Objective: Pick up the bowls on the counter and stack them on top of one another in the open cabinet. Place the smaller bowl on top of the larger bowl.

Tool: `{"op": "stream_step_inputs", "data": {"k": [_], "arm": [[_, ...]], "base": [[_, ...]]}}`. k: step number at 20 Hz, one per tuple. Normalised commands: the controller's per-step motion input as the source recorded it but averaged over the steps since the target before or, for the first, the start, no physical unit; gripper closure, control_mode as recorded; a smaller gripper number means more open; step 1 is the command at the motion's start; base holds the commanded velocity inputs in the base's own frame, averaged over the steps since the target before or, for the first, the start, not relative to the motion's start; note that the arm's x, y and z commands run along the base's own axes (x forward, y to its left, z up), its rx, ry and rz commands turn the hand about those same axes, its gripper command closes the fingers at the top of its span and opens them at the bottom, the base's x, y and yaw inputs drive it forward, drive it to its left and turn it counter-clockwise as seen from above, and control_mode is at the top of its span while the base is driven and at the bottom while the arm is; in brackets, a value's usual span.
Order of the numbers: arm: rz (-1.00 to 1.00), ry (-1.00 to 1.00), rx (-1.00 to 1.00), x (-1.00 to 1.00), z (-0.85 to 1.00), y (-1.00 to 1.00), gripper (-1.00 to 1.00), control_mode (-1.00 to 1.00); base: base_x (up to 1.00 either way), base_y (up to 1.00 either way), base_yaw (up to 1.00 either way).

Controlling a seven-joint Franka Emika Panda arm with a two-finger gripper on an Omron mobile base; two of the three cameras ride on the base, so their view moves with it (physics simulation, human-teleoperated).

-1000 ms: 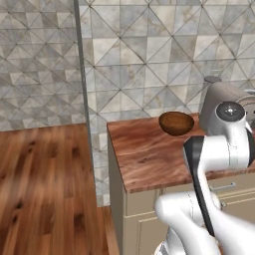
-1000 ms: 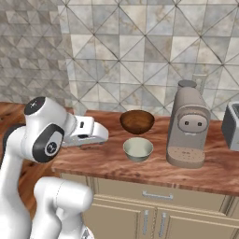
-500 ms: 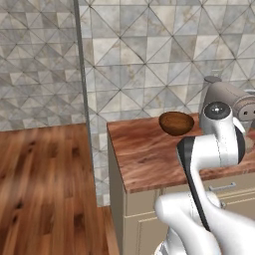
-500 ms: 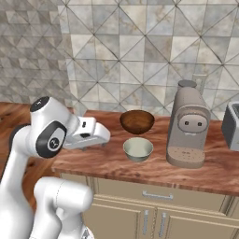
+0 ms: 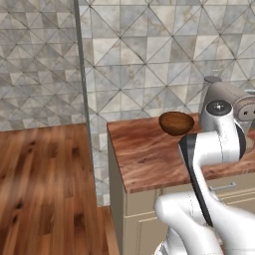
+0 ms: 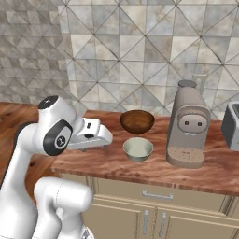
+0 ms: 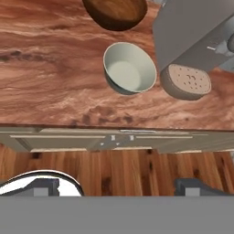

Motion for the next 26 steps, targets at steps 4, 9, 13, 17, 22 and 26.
{"op": "stream_step_inputs", "data": {"k": [4,9,13,17,22,26], "arm": [[0.0,0.03,0.02,0.19,-0.11,0.0,-1.0,-1.0],[0.0,0.0,0.0,0.22,-0.16,0.0,-1.0,-1.0],[-0.01,-0.03,-0.04,0.21,-0.21,0.0,-1.0,-1.0],[-0.01,-0.04,-0.05,0.2,-0.24,0.0,-1.0,-1.0],[-0.02,0.0,-0.02,0.18,-0.24,-0.08,-1.0,-1.0],[-0.03,0.0,0.0,0.21,-0.2,-0.14,-1.0,-1.0]], "base": [[0.0,0.0,0.0],[0.0,0.0,0.0],[0.0,0.0,0.0],[0.0,0.0,0.0],[0.0,0.0,0.0],[0.0,0.0,0.0]]}}
